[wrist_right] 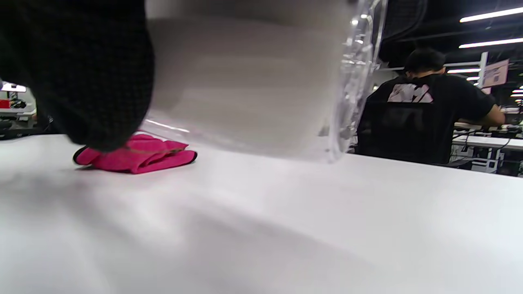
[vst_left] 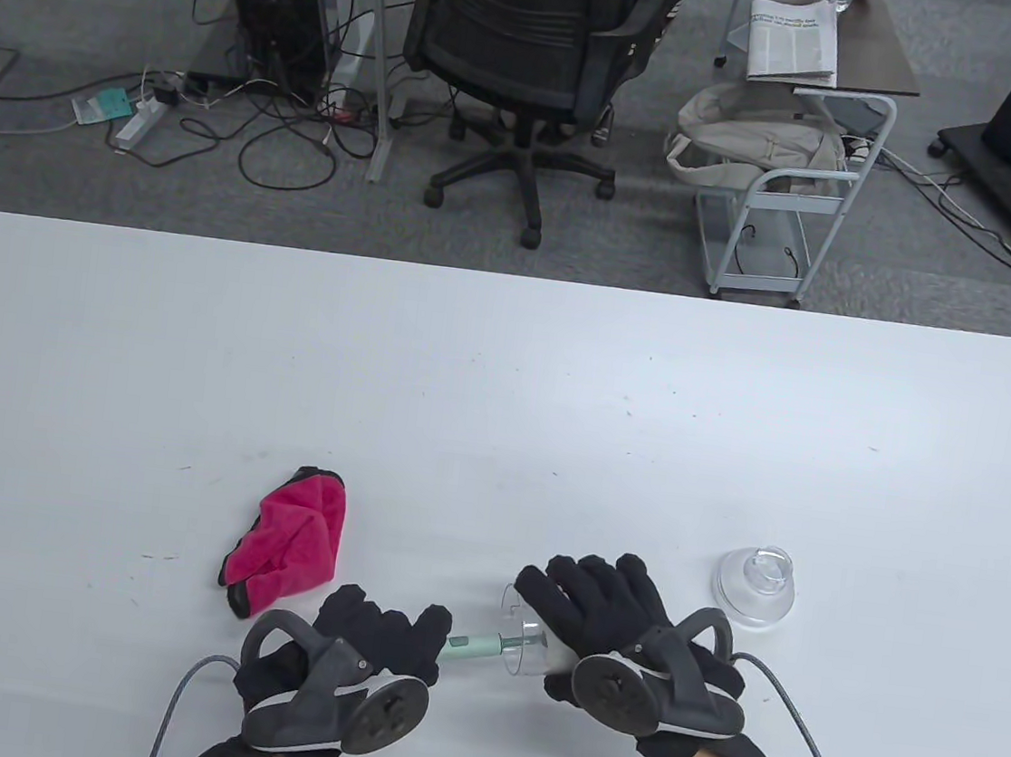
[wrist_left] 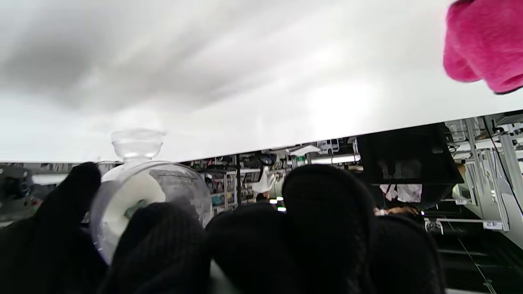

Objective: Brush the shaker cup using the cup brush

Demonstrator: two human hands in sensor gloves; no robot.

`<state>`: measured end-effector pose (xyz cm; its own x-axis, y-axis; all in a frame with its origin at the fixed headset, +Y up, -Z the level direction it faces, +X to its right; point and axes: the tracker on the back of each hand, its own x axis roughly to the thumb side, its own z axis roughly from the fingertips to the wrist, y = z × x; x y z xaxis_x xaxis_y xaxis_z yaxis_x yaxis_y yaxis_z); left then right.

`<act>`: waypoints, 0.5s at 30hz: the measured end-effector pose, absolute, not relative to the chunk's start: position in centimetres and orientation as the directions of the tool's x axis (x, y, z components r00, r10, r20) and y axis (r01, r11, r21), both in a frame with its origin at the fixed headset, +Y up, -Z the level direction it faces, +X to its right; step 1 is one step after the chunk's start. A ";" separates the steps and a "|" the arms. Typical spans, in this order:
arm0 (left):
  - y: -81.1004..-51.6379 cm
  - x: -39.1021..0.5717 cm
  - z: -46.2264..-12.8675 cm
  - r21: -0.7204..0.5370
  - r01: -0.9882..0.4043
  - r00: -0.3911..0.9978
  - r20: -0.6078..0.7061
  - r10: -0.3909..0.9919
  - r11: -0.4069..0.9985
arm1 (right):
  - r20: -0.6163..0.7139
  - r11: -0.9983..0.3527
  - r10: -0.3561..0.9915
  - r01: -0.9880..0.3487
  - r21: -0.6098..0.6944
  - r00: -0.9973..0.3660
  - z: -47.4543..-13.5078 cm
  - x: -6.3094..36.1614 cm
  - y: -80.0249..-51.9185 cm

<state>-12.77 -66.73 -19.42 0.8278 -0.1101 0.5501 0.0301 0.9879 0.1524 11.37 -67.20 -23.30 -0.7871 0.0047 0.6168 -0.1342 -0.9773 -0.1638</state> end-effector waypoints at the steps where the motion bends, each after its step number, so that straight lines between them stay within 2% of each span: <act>1: -66.5 -12.8 -19.2 0.180 0.048 0.828 0.544 -0.140 0.983 | 0.605 -0.979 -0.008 -0.116 -0.166 -0.796 -23.5 11.7 -67.1; 4: -65.8 -13.1 -19.0 0.241 0.036 0.839 0.519 -0.160 0.970 | 0.577 -0.990 -0.053 -0.031 -0.134 -0.815 -23.8 12.2 -67.2; 7: -65.4 -13.8 -19.1 0.256 0.043 0.849 0.501 -0.171 0.966 | 0.600 -0.997 0.029 -0.068 -0.041 -0.800 -23.7 11.8 -67.2; 10: -65.8 -14.0 -19.5 0.194 0.041 0.847 0.513 -0.137 0.980 | 0.635 -0.999 0.012 -0.035 -0.025 -0.773 -23.1 10.3 -67.6; 13: -66.6 -13.1 -19.7 0.146 0.064 0.838 0.529 -0.133 0.987 | 0.670 -0.996 0.070 -0.088 0.006 -0.739 -22.7 9.2 -68.1; 15: -66.8 -13.0 -19.8 0.102 0.102 0.841 0.522 -0.140 0.990 | 0.679 -0.998 0.012 -0.055 -0.042 -0.734 -22.5 9.2 -68.2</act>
